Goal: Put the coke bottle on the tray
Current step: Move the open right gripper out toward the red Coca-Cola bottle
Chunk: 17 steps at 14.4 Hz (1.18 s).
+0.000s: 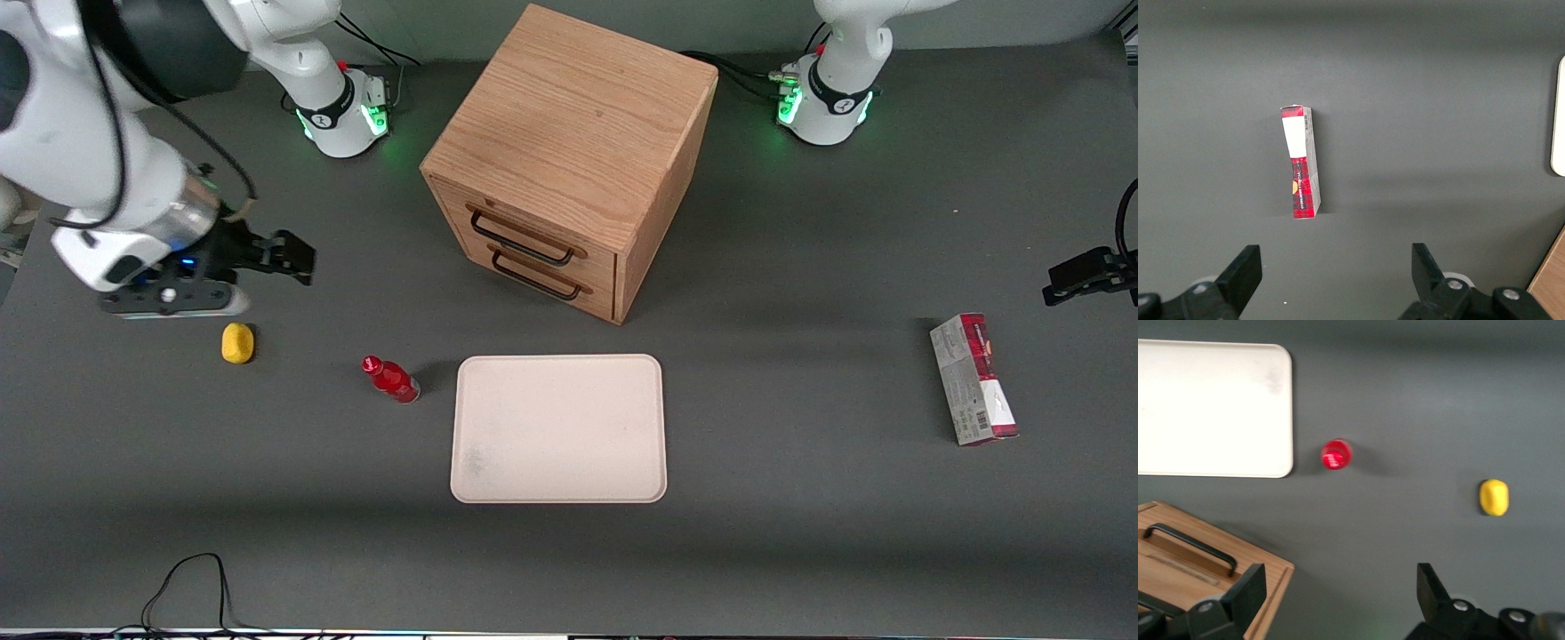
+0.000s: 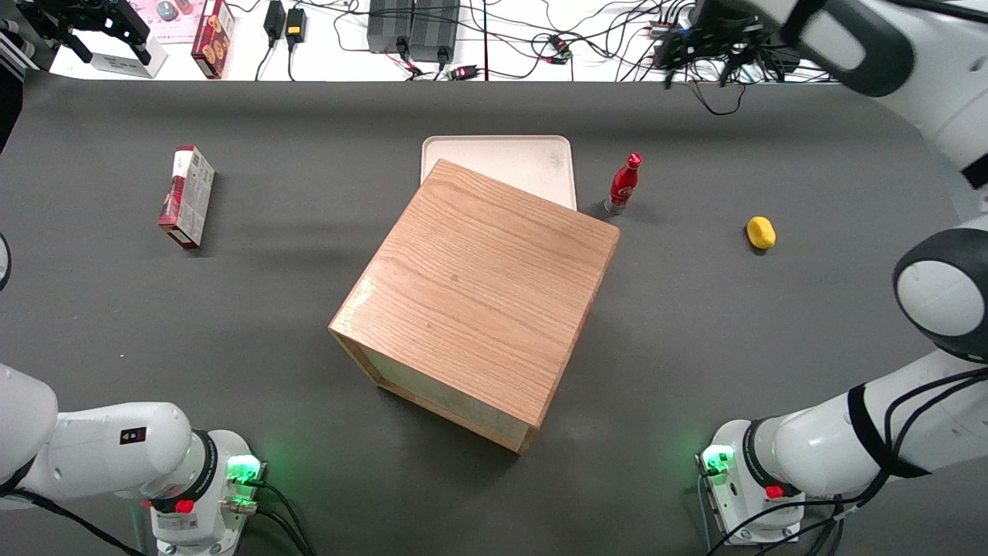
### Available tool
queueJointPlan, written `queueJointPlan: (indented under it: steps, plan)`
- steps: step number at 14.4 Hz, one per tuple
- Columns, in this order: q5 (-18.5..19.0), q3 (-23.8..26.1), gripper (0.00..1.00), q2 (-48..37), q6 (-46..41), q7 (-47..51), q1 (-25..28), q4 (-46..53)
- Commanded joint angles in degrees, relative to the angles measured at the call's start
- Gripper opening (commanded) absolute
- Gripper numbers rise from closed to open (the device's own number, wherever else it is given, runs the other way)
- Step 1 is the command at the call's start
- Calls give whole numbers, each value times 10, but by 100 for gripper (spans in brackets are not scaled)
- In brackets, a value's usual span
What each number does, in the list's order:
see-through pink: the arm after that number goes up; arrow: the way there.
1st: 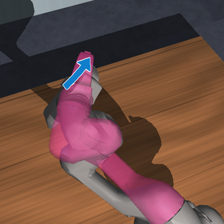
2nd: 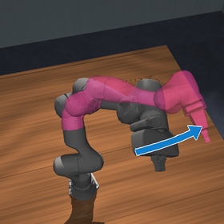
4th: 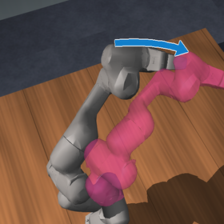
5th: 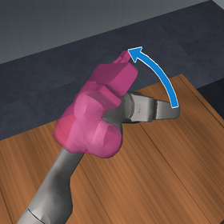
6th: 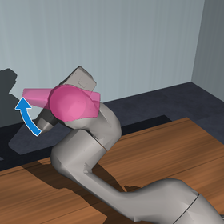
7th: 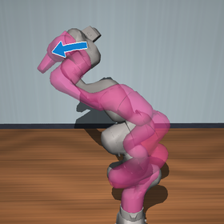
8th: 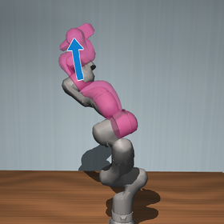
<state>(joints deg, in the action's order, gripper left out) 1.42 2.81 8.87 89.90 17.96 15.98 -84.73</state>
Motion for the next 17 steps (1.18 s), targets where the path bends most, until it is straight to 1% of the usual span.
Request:
queueJointPlan:
  steps: [1, 7, 10, 15, 17]
  plan:
    - [4, -5, 100, 34, -8, 9, 18, 36]
    - [3, -9, 100, 55, 6, -19, 13, 36]
    - [-39, -18, 100, 56, 8, -23, 2, 36]
    - [-36, -18, 100, 90, 8, -31, -2, 69]
    - [-36, -18, 100, 91, 8, -30, -2, 71]
